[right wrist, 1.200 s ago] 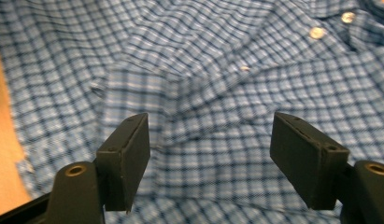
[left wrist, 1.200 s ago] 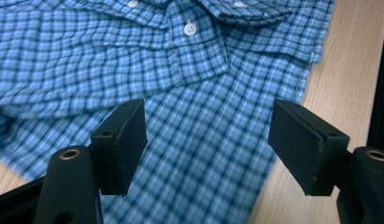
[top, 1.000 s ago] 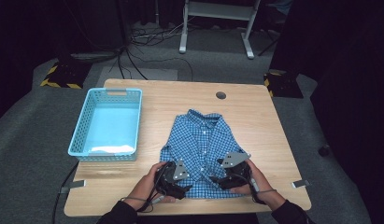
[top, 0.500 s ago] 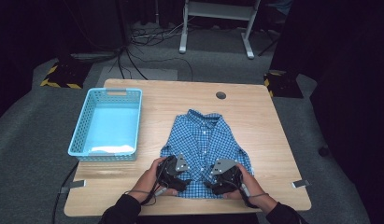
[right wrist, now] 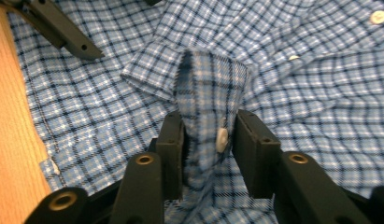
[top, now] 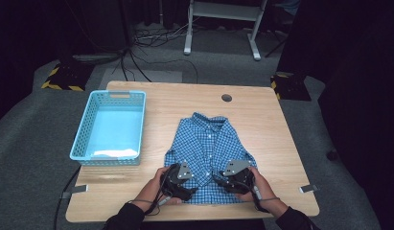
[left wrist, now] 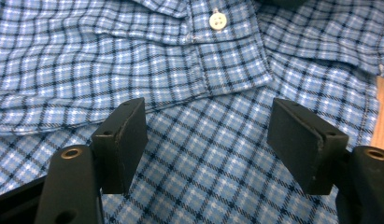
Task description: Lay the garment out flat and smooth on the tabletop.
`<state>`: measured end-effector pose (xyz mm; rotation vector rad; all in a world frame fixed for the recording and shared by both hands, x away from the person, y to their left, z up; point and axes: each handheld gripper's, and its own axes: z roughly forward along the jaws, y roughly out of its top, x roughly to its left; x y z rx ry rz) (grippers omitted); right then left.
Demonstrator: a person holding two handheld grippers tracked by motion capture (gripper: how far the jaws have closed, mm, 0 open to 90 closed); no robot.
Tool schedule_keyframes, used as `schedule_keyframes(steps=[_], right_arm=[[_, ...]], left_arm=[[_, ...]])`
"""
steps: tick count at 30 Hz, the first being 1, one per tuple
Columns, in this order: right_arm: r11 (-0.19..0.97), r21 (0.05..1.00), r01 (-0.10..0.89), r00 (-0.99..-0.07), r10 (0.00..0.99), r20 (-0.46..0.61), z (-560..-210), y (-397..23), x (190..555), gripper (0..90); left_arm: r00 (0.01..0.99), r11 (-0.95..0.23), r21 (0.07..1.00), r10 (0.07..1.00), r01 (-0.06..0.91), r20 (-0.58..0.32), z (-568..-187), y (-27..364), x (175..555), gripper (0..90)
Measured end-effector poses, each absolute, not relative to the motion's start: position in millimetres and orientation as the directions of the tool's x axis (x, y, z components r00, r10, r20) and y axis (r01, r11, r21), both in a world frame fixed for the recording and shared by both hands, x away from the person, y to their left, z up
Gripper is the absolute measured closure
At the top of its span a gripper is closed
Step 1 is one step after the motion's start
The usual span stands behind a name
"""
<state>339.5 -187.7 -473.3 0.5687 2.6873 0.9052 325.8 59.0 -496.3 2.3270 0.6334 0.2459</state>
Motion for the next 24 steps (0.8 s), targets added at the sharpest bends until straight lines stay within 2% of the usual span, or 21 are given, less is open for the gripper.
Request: schedule_keyframes(steps=[9,15,24], right_arm=[[0.699,0.654,0.287,-0.882,0.46,-0.105,-460.9,-201.3,343.7,76.9],[0.699,0.664,0.266,-0.865,0.477,-0.155,-454.7,-207.9,345.3,78.4],[0.65,0.711,0.268,-0.836,0.524,-0.164,-444.1,-220.0,347.9,78.7]], left_arm=[[0.87,-0.617,0.704,0.494,0.352,-0.003,-499.7,62.1,324.7,28.5],[0.868,-0.605,0.716,0.497,0.349,-0.003,-501.4,63.2,323.6,28.4],[0.867,-0.602,0.719,0.498,0.348,-0.003,-501.7,63.4,323.4,28.3]])
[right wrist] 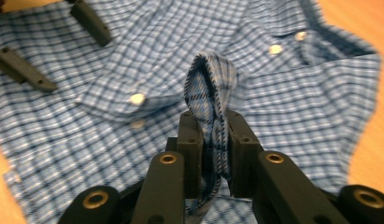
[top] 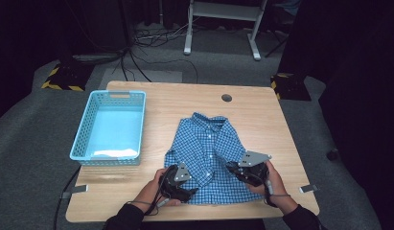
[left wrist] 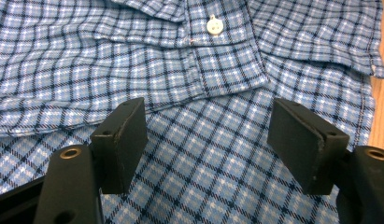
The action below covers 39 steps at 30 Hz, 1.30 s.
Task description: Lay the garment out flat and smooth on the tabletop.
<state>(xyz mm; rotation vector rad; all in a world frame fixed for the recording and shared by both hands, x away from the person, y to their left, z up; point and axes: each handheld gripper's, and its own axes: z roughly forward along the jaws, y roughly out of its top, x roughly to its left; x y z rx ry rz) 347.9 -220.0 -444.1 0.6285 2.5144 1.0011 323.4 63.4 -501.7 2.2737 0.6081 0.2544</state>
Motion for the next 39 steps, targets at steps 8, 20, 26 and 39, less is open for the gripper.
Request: schedule_keyframes(steps=[8,20,26,39], right_arm=[[0.613,0.735,0.289,-0.803,0.573,-0.163,-436.8,-236.0,353.3,78.7],[0.58,0.753,0.311,-0.77,0.618,-0.158,-431.6,-252.1,358.9,78.8],[0.562,0.761,0.323,-0.748,0.644,-0.158,-429.7,-261.0,360.6,78.8],[0.519,0.769,0.374,-0.693,0.707,-0.14,-432.1,-282.0,366.2,78.8]], left_arm=[[0.867,-0.602,0.718,0.498,0.348,-0.002,-501.7,63.5,323.4,28.3],[0.868,-0.603,0.719,0.497,0.347,-0.002,-501.7,63.5,323.4,28.4],[0.868,-0.602,0.719,0.497,0.346,-0.002,-501.8,63.6,323.4,28.3],[0.867,-0.6,0.721,0.498,0.347,-0.002,-502.0,63.6,323.2,28.4]])
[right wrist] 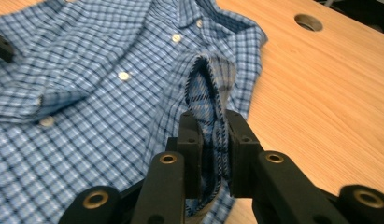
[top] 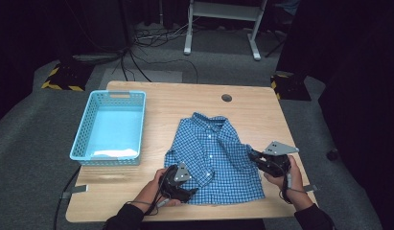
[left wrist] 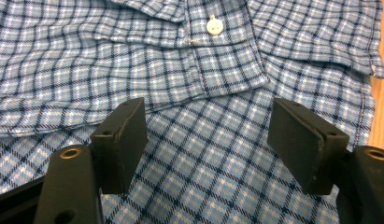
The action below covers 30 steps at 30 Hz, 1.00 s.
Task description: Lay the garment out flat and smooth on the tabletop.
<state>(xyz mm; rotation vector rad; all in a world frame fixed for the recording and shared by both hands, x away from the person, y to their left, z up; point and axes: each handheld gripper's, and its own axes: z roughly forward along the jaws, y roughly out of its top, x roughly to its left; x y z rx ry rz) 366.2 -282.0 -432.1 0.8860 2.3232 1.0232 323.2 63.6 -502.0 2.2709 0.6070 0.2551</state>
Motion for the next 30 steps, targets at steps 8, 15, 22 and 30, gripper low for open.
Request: schedule_keyframes(steps=[8,15,22,30], right_arm=[[0.51,0.759,0.405,-0.657,0.74,-0.147,-437.5,-294.9,371.2,78.8],[0.506,0.751,0.424,-0.632,0.76,-0.155,-440.9,-305.4,372.8,78.8],[0.499,0.739,0.453,-0.61,0.777,-0.151,-446.9,-316.4,373.7,78.8],[0.495,0.72,0.486,-0.597,0.79,-0.139,-453.8,-325.8,373.7,78.8]], left_arm=[[0.867,-0.6,0.721,0.498,0.347,-0.002,-502.0,63.6,323.2,28.4],[0.867,-0.599,0.722,0.498,0.346,-0.003,-502.0,63.6,323.2,28.4],[0.867,-0.599,0.722,0.498,0.346,-0.003,-502.0,63.6,323.2,28.4],[0.867,-0.599,0.722,0.498,0.346,-0.002,-502.1,63.6,323.2,28.4]])
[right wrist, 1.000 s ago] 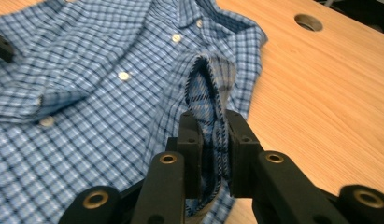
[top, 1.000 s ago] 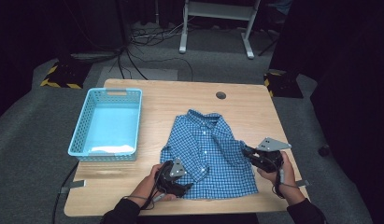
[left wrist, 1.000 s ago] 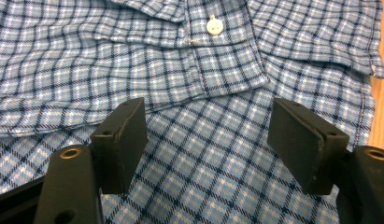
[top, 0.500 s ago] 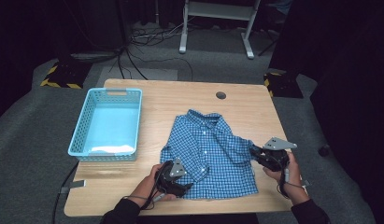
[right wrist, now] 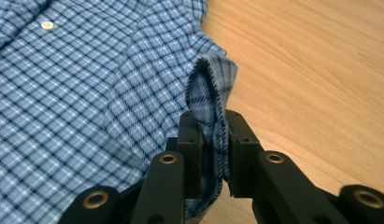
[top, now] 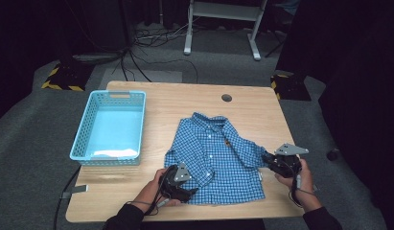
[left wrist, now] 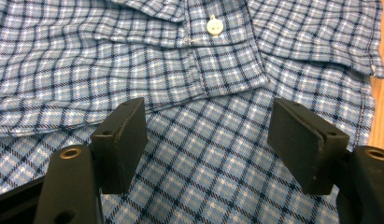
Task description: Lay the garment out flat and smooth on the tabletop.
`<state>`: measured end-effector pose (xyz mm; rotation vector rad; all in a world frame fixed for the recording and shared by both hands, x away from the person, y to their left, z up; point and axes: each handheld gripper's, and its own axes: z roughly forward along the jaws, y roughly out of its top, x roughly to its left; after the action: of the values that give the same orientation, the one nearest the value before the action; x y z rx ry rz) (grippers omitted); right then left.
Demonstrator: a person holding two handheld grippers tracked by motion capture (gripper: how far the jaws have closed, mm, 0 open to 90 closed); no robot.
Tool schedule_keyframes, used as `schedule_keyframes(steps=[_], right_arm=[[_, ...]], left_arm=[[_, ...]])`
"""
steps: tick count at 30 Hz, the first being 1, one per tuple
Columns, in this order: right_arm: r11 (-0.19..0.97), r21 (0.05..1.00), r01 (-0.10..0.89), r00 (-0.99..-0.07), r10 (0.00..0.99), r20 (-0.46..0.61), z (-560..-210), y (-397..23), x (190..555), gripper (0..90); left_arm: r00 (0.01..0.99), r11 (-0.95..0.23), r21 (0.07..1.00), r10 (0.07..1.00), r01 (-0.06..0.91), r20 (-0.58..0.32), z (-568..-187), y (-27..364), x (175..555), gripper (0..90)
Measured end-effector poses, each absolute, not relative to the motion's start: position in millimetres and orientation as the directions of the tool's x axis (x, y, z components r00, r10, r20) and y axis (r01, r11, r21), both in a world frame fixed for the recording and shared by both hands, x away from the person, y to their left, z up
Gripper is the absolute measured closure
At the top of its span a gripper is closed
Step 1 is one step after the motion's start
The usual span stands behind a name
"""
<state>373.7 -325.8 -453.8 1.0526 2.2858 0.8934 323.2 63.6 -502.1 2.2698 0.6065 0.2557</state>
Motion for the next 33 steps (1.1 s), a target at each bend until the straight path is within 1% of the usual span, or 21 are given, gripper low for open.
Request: schedule_keyframes(steps=[19,28,33], right_arm=[[0.478,0.683,0.552,-0.542,0.828,-0.141,-465.6,-348.9,373.9,78.7],[0.429,0.679,0.596,-0.468,0.873,-0.14,-466.7,-367.3,372.9,77.0],[0.401,0.675,0.619,-0.427,0.893,-0.139,-467.3,-375.6,372.5,72.6]], left_arm=[[0.868,-0.599,0.723,0.497,0.345,-0.002,-502.1,63.6,323.3,28.4],[0.867,-0.599,0.723,0.498,0.345,-0.002,-502.1,63.6,323.3,28.4],[0.867,-0.6,0.721,0.499,0.347,-0.003,-501.9,63.6,323.1,28.3]])
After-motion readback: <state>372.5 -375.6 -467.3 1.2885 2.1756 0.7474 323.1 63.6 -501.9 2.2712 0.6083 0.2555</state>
